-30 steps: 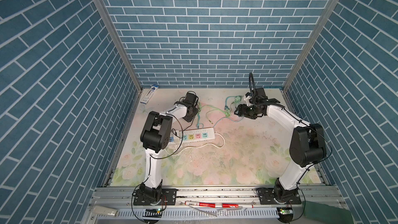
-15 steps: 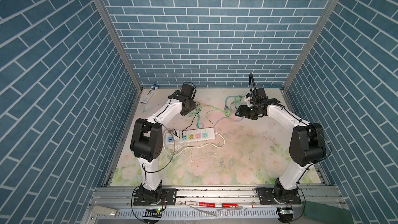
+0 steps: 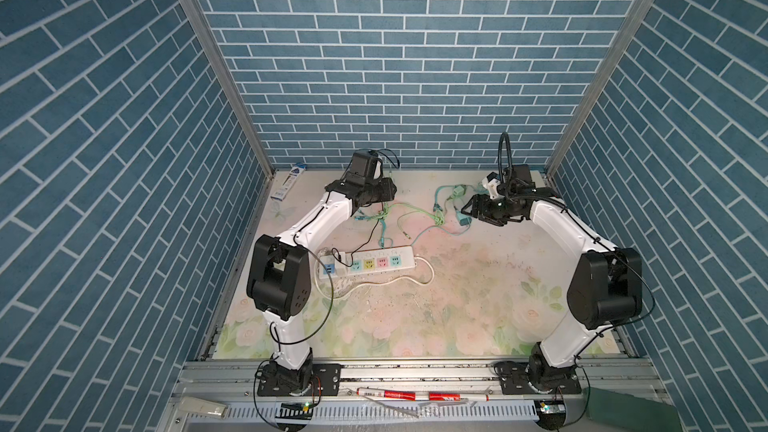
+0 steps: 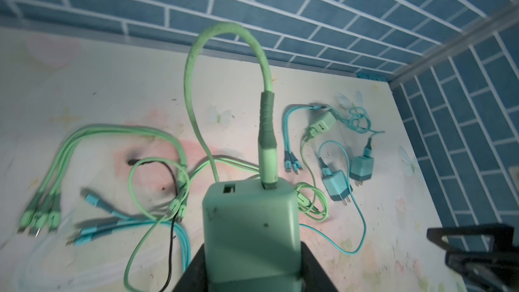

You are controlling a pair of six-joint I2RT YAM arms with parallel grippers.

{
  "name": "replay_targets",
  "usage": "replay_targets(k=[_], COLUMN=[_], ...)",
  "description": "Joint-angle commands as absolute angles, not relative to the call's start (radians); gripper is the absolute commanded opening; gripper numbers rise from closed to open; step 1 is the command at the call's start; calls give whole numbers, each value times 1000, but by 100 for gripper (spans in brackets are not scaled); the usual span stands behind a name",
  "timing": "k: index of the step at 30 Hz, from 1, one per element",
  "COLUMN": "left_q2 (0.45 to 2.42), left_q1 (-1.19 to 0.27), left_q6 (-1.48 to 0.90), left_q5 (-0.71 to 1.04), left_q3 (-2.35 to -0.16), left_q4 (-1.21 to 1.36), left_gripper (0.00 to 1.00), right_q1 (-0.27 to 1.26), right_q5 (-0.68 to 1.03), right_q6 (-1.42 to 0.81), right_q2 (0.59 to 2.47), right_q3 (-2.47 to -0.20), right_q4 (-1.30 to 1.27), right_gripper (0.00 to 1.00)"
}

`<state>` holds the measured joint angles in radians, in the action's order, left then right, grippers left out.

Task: Insert the plug
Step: 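Lift the green charger with the left gripper while the right gripper approaches, then close the right gripper on the green charger held by the left gripper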

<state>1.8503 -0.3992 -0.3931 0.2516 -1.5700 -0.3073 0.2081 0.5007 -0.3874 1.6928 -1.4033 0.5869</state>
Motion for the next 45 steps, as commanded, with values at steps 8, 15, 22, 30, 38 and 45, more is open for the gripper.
replay_targets(k=[8,15,22,30,38,45], left_q2=[1813,1786,1725,1690,1695,1692], left_q1=[-487,-491,-497,-513,-526,-534], left_q6=[-72,7,40,97,116,134], left_q5=[393,423,469,513,525,514], left_q3=[-1412,-1315,-1195,-1154,-1140,-1135], left_q4=[29,168,332,328,335,340], left_gripper=[43,43,43,42,42,41], right_q1=[242,333,408,433,441,457], right_q5=[704,695,653,661,682,684], right_q6=[-444,-422,-330,-286,-269,-261], right_q2=[1702,1775,1878,1929,1940,1975], right_q3=[-1596,-1718,-1861,-1931,-1968,-2010], right_q4=[627,709,853,907,917,941], right_gripper=[72,67,66,65,65,64])
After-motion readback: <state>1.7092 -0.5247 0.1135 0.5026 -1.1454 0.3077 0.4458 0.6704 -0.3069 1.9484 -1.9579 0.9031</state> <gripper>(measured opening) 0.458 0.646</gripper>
